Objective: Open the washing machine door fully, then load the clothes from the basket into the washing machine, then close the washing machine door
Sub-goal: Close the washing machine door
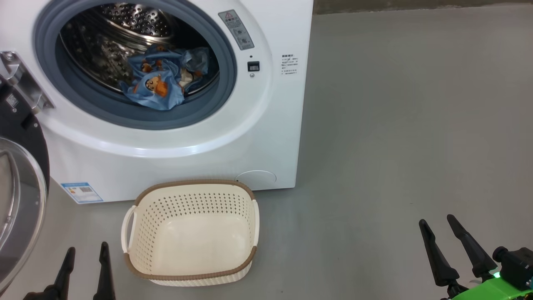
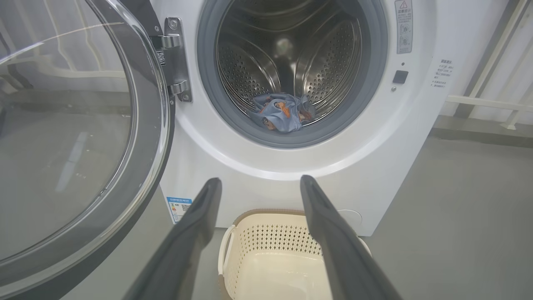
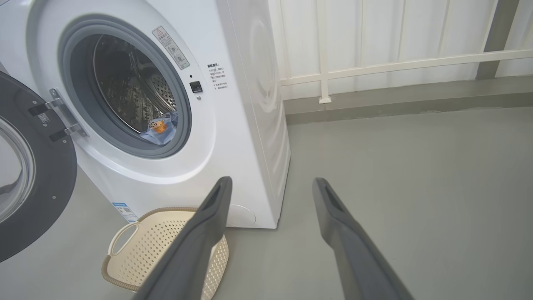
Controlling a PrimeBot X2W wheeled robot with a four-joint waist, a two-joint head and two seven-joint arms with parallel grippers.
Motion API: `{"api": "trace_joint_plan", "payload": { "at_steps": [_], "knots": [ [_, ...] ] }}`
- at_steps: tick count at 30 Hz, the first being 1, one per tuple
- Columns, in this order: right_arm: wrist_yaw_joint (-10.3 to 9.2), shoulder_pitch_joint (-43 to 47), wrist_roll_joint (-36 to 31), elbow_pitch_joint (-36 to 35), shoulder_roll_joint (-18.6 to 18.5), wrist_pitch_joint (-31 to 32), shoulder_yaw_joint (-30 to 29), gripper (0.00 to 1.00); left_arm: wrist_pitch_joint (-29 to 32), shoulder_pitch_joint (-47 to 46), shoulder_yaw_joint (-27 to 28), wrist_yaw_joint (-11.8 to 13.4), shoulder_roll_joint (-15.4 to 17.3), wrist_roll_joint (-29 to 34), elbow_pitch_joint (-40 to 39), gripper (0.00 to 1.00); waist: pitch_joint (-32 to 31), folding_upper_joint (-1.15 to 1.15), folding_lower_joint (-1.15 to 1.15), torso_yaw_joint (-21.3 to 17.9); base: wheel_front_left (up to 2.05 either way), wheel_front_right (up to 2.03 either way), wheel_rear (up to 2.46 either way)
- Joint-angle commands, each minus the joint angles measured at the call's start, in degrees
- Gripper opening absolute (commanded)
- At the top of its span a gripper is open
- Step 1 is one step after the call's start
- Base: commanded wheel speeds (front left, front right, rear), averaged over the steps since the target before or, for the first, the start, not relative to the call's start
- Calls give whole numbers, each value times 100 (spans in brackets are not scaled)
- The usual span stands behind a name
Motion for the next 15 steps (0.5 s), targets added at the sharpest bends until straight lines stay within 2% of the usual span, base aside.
{"api": "trace_joint_plan", "payload": {
  "at_steps": [1,9,15],
  "knots": [
    [25,-82,-91,-153,-133,-47,88,100,-38,-175,153,-6,118,25,-163,100,6,0,0,11,-14,14,0],
    [25,-93,-104,-168,-138,-47,142,100,-38,-190,133,-9,96,-21,-126,100,19,0,0,135,0,0,0],
    [25,-127,-102,-180,-138,-47,219,100,-38,-162,175,-10,58,-83,-155,100,24,0,0,434,0,0,0]
  ]
}}
